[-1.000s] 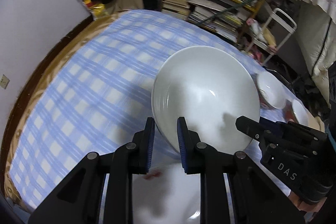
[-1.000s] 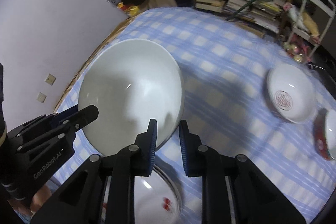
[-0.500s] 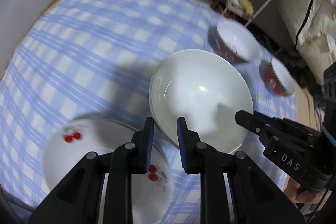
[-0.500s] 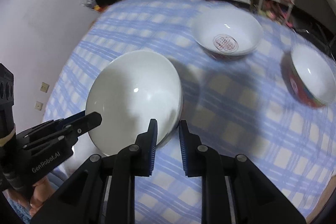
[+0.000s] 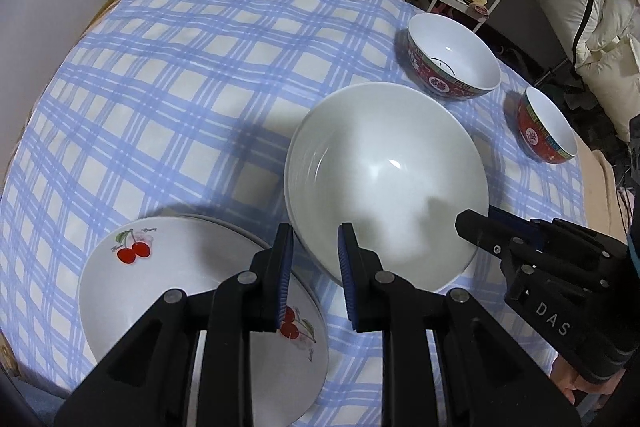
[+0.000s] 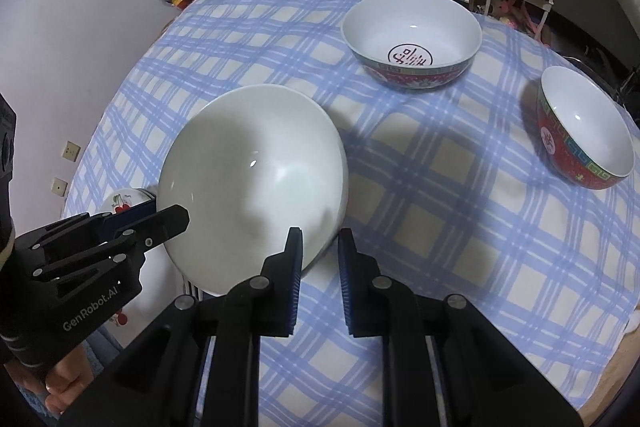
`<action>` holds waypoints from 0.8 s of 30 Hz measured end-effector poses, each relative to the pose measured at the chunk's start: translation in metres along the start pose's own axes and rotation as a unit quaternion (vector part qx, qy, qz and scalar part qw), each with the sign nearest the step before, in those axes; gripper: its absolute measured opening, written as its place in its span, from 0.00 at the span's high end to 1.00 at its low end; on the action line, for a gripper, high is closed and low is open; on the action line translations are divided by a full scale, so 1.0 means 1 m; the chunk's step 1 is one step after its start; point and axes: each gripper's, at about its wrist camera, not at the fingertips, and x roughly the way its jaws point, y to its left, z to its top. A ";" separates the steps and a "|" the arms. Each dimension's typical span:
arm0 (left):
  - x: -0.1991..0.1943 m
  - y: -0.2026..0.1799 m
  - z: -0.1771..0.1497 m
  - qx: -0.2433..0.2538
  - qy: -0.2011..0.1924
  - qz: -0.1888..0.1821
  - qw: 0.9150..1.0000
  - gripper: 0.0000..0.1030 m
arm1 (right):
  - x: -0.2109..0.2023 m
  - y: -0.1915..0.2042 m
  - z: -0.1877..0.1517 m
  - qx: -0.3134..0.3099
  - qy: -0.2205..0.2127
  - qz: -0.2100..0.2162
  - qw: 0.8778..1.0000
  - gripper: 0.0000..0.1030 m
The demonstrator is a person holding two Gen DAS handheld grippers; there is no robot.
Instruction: Organize plates and bowls
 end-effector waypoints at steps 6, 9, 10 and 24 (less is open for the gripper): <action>-0.021 0.001 0.006 0.009 -0.027 0.014 0.999 0.77 | -0.018 0.001 0.009 -0.010 -0.031 -0.004 0.999 0.82; -0.034 0.000 0.015 0.009 -0.047 0.018 0.999 0.75 | -0.032 0.002 0.015 -0.015 -0.058 -0.015 0.998 0.82; -0.039 -0.001 0.020 0.010 -0.056 0.022 0.998 0.75 | -0.035 0.001 0.017 -0.017 -0.065 -0.018 0.998 0.82; -0.050 -0.037 0.088 0.045 -0.115 0.033 0.992 0.39 | -0.078 -0.038 0.077 0.036 -0.164 -0.067 0.984 0.55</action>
